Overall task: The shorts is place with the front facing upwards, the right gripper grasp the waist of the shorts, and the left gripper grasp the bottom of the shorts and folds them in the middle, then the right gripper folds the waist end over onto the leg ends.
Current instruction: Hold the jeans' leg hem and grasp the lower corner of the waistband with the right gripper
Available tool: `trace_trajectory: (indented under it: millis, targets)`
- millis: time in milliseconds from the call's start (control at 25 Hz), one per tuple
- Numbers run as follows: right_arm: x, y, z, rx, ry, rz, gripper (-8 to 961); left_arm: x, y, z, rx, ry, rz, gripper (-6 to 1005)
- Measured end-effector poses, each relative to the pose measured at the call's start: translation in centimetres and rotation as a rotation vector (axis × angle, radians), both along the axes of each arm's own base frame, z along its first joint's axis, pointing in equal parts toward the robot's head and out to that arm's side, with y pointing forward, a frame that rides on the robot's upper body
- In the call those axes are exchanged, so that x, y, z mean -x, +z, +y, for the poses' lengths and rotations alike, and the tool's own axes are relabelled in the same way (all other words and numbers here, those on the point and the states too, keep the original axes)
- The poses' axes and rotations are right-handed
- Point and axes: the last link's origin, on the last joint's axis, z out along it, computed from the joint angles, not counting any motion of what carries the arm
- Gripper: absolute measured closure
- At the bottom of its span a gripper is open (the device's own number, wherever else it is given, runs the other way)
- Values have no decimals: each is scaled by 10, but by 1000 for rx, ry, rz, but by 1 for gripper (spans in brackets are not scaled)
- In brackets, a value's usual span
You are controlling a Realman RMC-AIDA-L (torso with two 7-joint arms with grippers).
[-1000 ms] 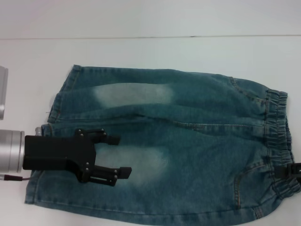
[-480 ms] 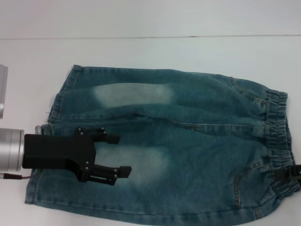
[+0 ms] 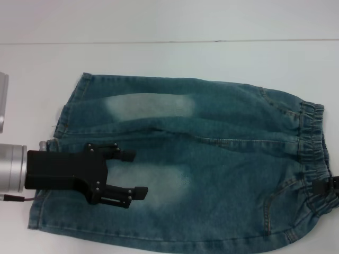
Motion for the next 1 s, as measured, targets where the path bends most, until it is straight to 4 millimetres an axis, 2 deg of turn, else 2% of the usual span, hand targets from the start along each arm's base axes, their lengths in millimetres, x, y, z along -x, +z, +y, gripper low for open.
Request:
trace_trajectory:
  millis: [1000]
  targets:
    - [9, 10, 1, -39, 37, 70, 398, 0, 2, -1, -16, 5, -8, 67]
